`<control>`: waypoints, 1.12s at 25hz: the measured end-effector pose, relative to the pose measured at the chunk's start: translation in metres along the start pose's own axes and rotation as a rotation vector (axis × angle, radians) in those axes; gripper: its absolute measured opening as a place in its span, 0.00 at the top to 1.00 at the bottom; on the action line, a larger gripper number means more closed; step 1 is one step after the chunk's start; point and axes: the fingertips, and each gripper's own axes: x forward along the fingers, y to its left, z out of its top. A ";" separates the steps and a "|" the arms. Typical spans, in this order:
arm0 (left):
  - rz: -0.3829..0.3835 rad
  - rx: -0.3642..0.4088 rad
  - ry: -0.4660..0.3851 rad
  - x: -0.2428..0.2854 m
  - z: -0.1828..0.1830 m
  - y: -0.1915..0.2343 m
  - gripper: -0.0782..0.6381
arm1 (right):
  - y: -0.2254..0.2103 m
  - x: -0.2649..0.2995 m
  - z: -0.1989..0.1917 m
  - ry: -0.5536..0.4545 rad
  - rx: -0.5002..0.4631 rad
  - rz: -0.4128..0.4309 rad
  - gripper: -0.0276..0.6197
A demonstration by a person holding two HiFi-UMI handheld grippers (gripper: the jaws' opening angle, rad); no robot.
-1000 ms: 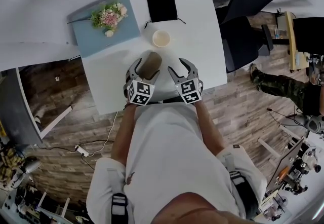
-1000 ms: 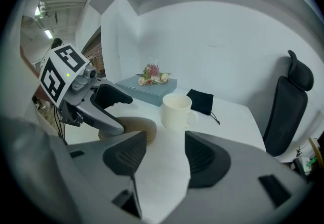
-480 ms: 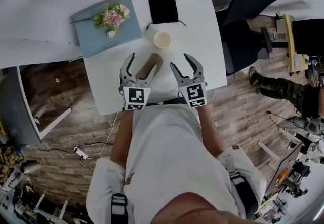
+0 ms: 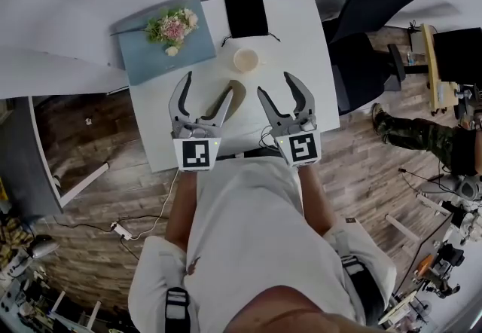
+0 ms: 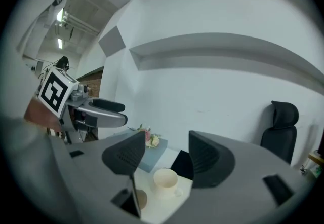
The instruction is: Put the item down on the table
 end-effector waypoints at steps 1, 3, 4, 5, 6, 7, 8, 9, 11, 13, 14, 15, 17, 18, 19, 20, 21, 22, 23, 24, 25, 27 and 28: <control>0.000 0.005 -0.012 -0.003 0.007 0.001 0.36 | 0.001 -0.001 0.007 -0.017 0.000 -0.002 0.56; -0.002 0.021 -0.033 -0.007 0.017 0.002 0.36 | 0.004 -0.004 0.020 -0.046 -0.014 -0.003 0.55; -0.005 0.028 -0.040 -0.010 0.021 0.002 0.36 | 0.006 -0.006 0.024 -0.055 -0.027 -0.002 0.54; -0.006 0.029 -0.045 -0.012 0.023 0.002 0.36 | 0.007 -0.007 0.026 -0.062 -0.038 -0.004 0.53; -0.006 0.027 -0.051 -0.013 0.025 0.002 0.36 | 0.008 -0.009 0.028 -0.068 -0.044 -0.008 0.53; -0.006 0.028 -0.057 -0.016 0.027 0.001 0.36 | 0.008 -0.011 0.031 -0.076 -0.044 -0.015 0.52; -0.007 0.033 -0.062 -0.018 0.029 0.001 0.36 | 0.009 -0.014 0.033 -0.084 -0.040 -0.022 0.52; -0.009 0.037 -0.065 -0.021 0.030 0.001 0.36 | 0.011 -0.016 0.035 -0.090 -0.034 -0.030 0.52; -0.013 0.049 -0.068 -0.028 0.033 0.001 0.36 | 0.013 -0.022 0.039 -0.098 -0.020 -0.044 0.52; -0.017 0.056 -0.070 -0.031 0.036 0.002 0.36 | 0.013 -0.026 0.043 -0.104 -0.017 -0.056 0.52; -0.020 0.060 -0.072 -0.032 0.037 0.001 0.36 | 0.013 -0.027 0.045 -0.108 -0.021 -0.060 0.52; -0.023 0.064 -0.074 -0.033 0.039 0.001 0.36 | 0.013 -0.028 0.046 -0.110 -0.024 -0.063 0.52; -0.027 0.064 -0.080 -0.034 0.042 0.001 0.36 | 0.013 -0.029 0.050 -0.115 -0.028 -0.069 0.52; -0.028 0.064 -0.083 -0.034 0.043 0.001 0.36 | 0.013 -0.030 0.052 -0.117 -0.028 -0.071 0.52; -0.030 0.066 -0.083 -0.035 0.045 0.001 0.36 | 0.013 -0.030 0.054 -0.117 -0.028 -0.072 0.52; -0.031 0.066 -0.082 -0.035 0.047 0.002 0.36 | 0.013 -0.030 0.055 -0.116 -0.029 -0.073 0.52; -0.030 0.062 -0.082 -0.035 0.048 0.002 0.36 | 0.013 -0.029 0.056 -0.113 -0.031 -0.072 0.52; -0.027 0.053 -0.080 -0.035 0.048 0.003 0.36 | 0.013 -0.029 0.056 -0.111 -0.035 -0.071 0.52; -0.023 0.044 -0.079 -0.035 0.049 0.005 0.36 | 0.013 -0.028 0.057 -0.110 -0.040 -0.069 0.52; -0.020 0.040 -0.077 -0.035 0.049 0.006 0.36 | 0.013 -0.027 0.058 -0.109 -0.045 -0.067 0.52; -0.018 0.043 -0.075 -0.035 0.050 0.007 0.36 | 0.013 -0.027 0.059 -0.110 -0.048 -0.066 0.52; -0.015 0.058 -0.074 -0.035 0.051 0.008 0.36 | 0.012 -0.027 0.059 -0.111 -0.049 -0.064 0.52; -0.014 0.064 -0.075 -0.035 0.051 0.007 0.36 | 0.012 -0.028 0.059 -0.111 -0.048 -0.063 0.52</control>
